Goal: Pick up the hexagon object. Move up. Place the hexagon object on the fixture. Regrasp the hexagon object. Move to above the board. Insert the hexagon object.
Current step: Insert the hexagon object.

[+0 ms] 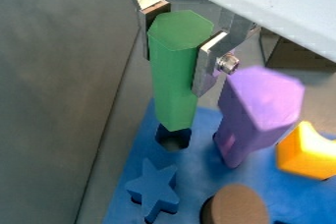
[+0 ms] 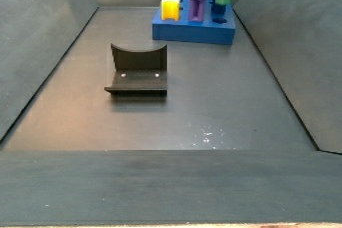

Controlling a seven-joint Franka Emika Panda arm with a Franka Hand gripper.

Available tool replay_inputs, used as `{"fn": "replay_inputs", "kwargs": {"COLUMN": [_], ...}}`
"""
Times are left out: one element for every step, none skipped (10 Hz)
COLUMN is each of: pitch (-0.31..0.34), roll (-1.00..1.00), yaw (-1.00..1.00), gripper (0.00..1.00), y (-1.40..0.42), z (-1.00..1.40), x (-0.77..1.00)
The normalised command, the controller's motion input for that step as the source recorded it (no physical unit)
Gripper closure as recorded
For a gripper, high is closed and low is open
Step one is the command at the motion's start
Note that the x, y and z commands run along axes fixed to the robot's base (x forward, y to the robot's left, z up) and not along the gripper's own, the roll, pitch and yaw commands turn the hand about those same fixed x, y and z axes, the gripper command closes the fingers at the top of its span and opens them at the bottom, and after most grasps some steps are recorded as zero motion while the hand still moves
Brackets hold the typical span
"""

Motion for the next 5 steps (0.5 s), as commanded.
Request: {"fn": "replay_inputs", "kwargs": {"pitch": [0.054, 0.079, 0.039, 0.01, 0.041], "roll": [0.06, 0.13, 0.07, 0.02, 0.02], "yaw": [-0.15, -0.1, -0.02, 0.0, 0.0], "gripper": [1.0, 1.0, 1.0, 1.0, 1.0], "y": [0.0, -0.03, 0.0, 0.0, 0.0], "z": [-0.54, -0.36, -0.21, -0.15, -0.05], "x": [0.09, 0.07, 0.04, 0.0, 0.0]}}
